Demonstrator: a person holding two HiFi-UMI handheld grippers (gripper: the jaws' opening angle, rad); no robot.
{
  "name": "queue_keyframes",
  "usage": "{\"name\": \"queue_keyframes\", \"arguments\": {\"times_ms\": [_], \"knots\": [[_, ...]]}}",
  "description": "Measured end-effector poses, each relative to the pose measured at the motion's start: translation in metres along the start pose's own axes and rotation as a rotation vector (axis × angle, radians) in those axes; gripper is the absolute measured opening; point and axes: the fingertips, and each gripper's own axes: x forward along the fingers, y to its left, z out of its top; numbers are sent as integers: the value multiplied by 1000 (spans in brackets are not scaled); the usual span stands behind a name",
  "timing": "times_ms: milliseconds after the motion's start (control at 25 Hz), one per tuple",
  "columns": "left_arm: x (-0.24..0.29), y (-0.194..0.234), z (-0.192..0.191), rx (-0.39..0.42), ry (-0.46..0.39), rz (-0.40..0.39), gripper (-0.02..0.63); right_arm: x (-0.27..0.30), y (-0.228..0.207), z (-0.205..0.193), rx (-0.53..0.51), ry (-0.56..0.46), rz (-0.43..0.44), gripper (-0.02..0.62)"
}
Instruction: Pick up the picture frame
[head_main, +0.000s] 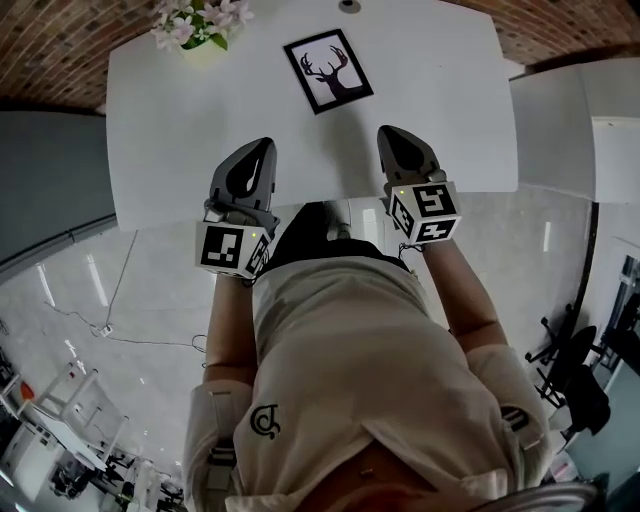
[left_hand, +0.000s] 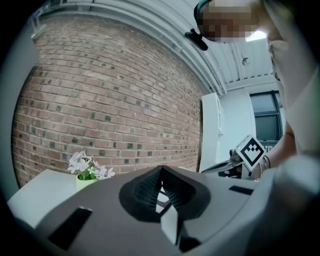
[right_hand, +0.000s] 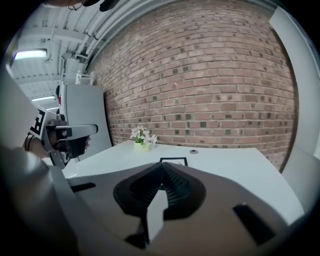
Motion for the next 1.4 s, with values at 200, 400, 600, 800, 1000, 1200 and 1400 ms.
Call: {"name": "queue_keyframes", "arguments": {"times_ms": [200,400,600,800,1000,1200,1400], "knots": [[43,45,-6,-16,16,-40,14,59,-15,-3,19,95,-22,8],[78,75,-23,-25,41,-72,14,111,-35,-19,18,197,-43,8],[100,92,-36,-42,51,-84,14,151,-54,-47,19,335,-47,27],[120,97,-49,-14,88,-116,14,183,-75,-67,-7,451,-48,99],[131,101,-58,-16,112,-123,14,206,-90,-83,-31,542,-60,121],[134,105,-61,-23,114,-120,14,217,-99,-103,-29,630,-75,138],[131,105,-67,-21,133,-127,14,220,-99,-110,43,650,-62,129]]}}
